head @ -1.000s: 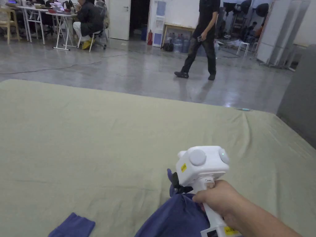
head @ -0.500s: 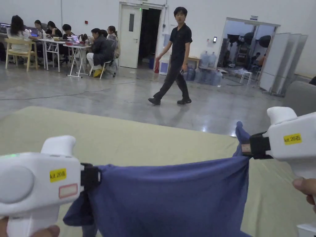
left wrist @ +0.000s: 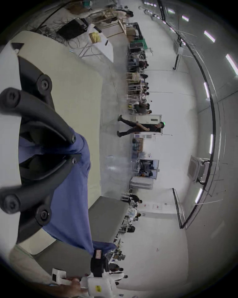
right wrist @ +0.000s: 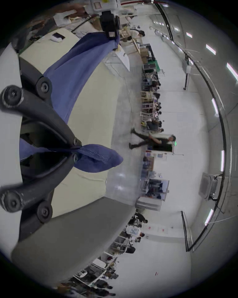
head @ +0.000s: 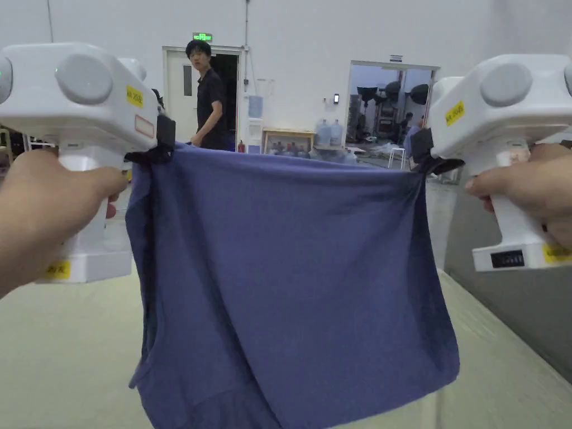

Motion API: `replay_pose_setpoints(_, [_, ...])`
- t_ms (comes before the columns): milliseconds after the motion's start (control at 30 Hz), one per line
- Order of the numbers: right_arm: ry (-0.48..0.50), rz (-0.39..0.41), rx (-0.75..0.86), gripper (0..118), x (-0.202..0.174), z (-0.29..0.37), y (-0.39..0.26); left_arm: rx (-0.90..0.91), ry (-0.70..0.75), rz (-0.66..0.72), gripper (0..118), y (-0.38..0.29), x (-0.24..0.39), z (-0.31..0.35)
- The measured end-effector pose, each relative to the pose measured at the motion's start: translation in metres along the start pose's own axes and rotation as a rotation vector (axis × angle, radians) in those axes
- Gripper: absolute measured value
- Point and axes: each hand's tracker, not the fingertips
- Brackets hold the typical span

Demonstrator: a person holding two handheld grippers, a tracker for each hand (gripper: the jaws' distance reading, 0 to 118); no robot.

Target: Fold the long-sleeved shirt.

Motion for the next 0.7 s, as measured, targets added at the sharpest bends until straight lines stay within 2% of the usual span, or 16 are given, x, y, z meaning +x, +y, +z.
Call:
replay_pose_setpoints(233, [-0.078, -0.062, 0.102, 0, 0.002, -0.021, 0.104, 0.037, 0.118, -0.040, 1, 0.090, 0.014, -0.060])
replay_pose_setpoints(333, [-0.085, -0.096, 0.131, 0, 0.004, -0.020, 0.137, 0.095, 0.132, 0.030, 1, 0.122, 0.019, -0.060])
replay_pose_setpoints(433, [-0.097, -0.070, 0.190, 0, 0.004, -0.013, 0.159, 0.137, 0.153, 0.049, 1, 0.150, 0.025, -0.064])
replay_pose_setpoints(567, [-0.093, -0.068, 0.222, 0, 0.015, -0.022, 0.165, 0.234, 0.142, -0.002, 1, 0.167, 0.032, -0.069])
replay_pose_setpoints(700, [-0.062, -0.085, 0.179, 0, 0.024, -0.057, 0.136, 0.201, 0.174, -0.076, 1, 0.145, 0.034, -0.095])
